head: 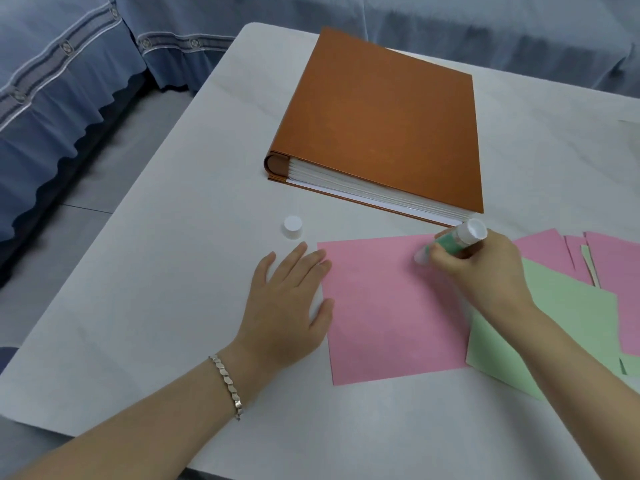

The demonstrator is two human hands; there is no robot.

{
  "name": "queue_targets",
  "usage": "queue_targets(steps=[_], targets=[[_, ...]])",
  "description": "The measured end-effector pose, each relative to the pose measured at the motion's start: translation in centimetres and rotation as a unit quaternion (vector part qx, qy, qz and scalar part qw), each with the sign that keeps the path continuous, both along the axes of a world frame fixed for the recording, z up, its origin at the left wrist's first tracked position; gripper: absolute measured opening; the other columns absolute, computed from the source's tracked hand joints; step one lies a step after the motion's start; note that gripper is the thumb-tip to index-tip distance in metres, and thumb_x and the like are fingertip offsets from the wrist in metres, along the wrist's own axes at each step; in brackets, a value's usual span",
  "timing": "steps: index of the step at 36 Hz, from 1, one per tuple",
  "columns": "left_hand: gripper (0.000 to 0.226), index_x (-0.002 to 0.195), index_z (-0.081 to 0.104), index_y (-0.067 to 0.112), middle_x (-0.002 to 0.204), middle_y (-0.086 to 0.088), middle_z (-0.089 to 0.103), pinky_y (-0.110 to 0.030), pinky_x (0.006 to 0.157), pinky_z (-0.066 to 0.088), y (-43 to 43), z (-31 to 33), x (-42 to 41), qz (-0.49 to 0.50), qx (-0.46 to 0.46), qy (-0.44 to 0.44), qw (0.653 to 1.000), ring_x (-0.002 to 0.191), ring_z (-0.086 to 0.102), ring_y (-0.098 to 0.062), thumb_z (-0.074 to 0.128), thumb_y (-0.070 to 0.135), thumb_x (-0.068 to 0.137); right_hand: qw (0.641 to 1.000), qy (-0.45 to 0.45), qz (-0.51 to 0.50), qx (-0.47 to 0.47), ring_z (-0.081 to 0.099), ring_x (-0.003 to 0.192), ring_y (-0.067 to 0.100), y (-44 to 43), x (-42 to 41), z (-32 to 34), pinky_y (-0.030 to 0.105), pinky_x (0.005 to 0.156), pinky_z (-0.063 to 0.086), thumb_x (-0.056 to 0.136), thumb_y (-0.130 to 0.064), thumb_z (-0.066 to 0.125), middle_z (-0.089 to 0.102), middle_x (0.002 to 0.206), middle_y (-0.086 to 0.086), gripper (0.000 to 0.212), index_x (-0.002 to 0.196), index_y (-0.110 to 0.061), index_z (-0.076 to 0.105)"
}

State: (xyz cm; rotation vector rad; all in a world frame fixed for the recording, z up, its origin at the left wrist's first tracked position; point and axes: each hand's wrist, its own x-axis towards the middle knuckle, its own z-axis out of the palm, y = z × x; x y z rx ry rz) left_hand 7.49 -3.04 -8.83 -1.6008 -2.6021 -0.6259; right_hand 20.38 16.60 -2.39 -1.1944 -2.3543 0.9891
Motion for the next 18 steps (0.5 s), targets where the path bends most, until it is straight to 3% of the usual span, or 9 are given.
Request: queue_targets(steps=[3,6,10,13,18], targets=[[0.046,0.115,0.064,0.012,0.126,0.0,0.06,-0.045,0.103,0.026,0.0,-0.1,-0.1,0.003,0.007,-0.003,1.0,0.124,0.046,-0.019,0.043,0.034,0.081,0.999,0.05,0.0,-0.011,0.049,0.054,-0.004,-0.7,-0.6,0.8,0.007,0.052,0.036,0.07,-0.018,0.07,0.059,0.054,-0.013,0.021,0.059,-0.032,0.06],[0.046,0.115,0.065,0.012,0.126,0.0,0.06,-0.044,0.103,0.025,0.0,-0.1,-0.1,0.003,0.01,-0.006,1.0,0.124,0.046,-0.019,0.043,0.035,0.08,0.998,0.046,0.044,-0.027,0.047,0.055,0.0,-2.0,-1.9,0.5,0.008,0.055,0.036,0.071,-0.019,0.071,0.059,0.063,-0.005,0.01,0.067,-0.025,0.064],[0.047,0.115,0.065,0.013,0.125,0.0,0.061,-0.043,0.104,0.025,0.0,-0.1,0.0,0.005,0.007,-0.008,1.0,0.124,0.048,-0.02,0.043,0.035,0.08,0.995,0.034,0.086,-0.037,0.042,0.053,0.002,-3.5,-4.0,-0.7,0.02,0.054,0.037,0.074,-0.014,0.07,0.058,0.061,0.004,0.006,0.072,-0.01,0.066],[0.047,0.115,0.065,0.012,0.124,0.0,0.061,-0.043,0.103,0.026,0.0,-0.1,-0.1,0.003,0.009,-0.006,1.0,0.123,0.049,-0.021,0.044,0.035,0.08,0.994,0.01,0.105,-0.035,0.05,0.061,0.013,-4.0,-4.7,-1.5,0.032,0.06,0.045,0.075,-0.017,0.068,0.065,0.069,0.006,0.006,0.076,-0.011,0.066],[0.046,0.114,0.066,0.013,0.124,0.0,0.062,-0.043,0.103,0.026,0.0,0.0,-0.1,0.002,0.01,-0.003,1.0,0.123,0.05,-0.021,0.044,0.035,0.08,0.997,-0.012,0.079,0.01,0.057,0.066,0.02,-2.9,-3.9,-2.0,0.03,0.06,0.042,0.077,-0.019,0.064,0.066,0.07,0.007,0.008,0.077,-0.011,0.067]])
